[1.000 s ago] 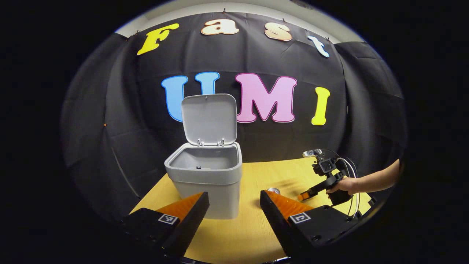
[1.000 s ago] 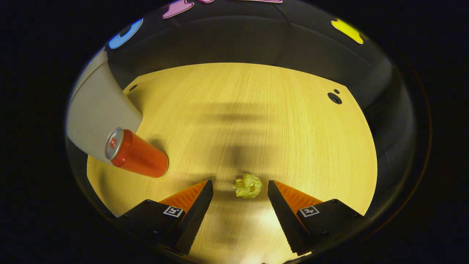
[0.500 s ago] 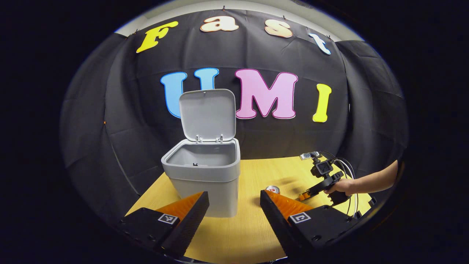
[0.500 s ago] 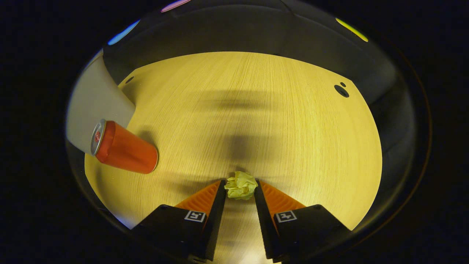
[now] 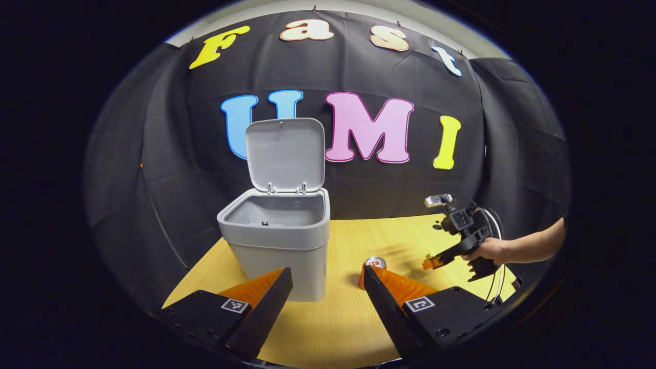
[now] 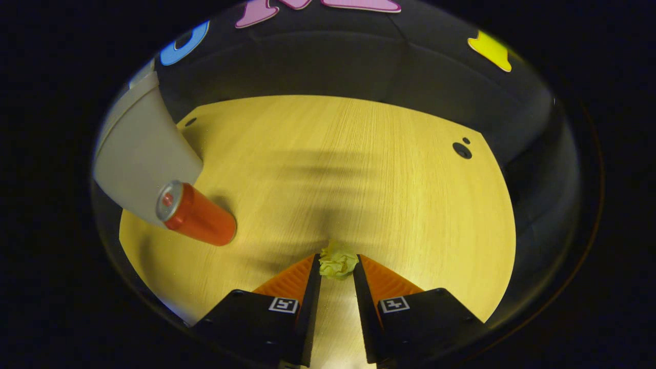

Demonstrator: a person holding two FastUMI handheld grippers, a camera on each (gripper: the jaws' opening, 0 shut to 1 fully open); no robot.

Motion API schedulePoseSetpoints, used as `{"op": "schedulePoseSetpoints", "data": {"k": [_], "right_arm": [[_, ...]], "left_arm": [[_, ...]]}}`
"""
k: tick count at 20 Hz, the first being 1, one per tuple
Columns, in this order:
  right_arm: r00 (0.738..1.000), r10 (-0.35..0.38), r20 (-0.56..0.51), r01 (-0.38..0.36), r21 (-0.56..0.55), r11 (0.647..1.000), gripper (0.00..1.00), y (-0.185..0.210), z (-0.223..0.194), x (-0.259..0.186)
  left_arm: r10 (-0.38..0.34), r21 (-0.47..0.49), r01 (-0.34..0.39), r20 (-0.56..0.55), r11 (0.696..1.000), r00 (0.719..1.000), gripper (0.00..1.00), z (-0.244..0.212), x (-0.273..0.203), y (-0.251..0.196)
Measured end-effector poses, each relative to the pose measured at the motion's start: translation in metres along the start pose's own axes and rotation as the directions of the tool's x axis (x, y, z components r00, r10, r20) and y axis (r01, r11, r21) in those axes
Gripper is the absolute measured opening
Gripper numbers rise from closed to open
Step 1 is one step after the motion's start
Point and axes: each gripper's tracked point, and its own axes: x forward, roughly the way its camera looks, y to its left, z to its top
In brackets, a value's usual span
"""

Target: Press the lid of the desktop garbage bin to open it, pick up the crumpled paper on the desktop and throw it into the bin, then pick up the pop can on the desktop and drop it into the bin, and finally close the garbage bin lid.

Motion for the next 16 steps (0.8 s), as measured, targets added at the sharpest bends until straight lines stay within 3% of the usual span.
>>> {"op": "schedulePoseSetpoints", "data": {"k": [4,7,10,14,16], "right_arm": [[0.991,0.015,0.131,0.000,-0.111,0.994,0.43,0.019,0.058,-0.057],[0.968,0.095,0.232,-0.058,-0.160,0.985,0.43,0.052,0.112,-0.103],[0.926,0.204,0.317,-0.139,-0.215,0.967,0.43,0.095,0.160,-0.147],[0.872,0.326,0.365,-0.198,-0.344,0.918,0.43,0.161,0.206,-0.179],[0.836,0.409,0.367,-0.267,-0.379,0.886,0.42,0.204,0.223,-0.191]], "left_arm": [[-0.004,-0.001,0.004,0.002,1.000,1.000,0.95,-0.005,0.001,0.003],[-0.009,-0.007,0.009,0.008,1.000,1.000,0.95,-0.005,-0.001,0.005],[-0.001,-0.007,0.001,0.013,1.000,1.000,0.95,-0.006,-0.002,0.009],[0.020,-0.008,-0.020,0.024,1.000,1.000,0.95,-0.006,-0.005,0.019],[0.037,-0.016,-0.036,0.023,0.999,0.999,0.95,-0.011,-0.006,0.024]]}}
